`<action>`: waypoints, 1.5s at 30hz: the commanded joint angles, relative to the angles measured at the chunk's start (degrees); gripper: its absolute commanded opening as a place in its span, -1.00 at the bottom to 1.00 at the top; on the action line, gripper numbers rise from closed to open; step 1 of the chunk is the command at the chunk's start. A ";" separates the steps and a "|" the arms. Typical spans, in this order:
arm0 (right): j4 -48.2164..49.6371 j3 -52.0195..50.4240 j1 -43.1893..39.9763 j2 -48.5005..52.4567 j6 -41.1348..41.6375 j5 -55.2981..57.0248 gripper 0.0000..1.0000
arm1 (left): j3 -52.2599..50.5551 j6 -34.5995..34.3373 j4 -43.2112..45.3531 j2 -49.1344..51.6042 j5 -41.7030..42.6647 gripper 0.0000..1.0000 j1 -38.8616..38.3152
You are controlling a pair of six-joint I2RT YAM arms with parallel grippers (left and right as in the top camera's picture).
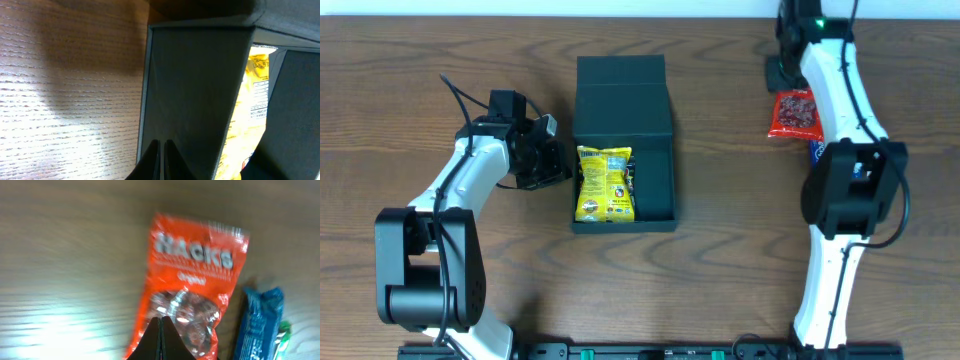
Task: Pack container
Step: 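Reach the right gripper to the red Hacks bag and grasp it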
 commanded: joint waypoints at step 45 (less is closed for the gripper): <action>3.89 -14.51 -16.65 3.52 0.76 -28.89 0.50 | -0.33 1.11 0.83 0.74 -0.20 -0.89 0.09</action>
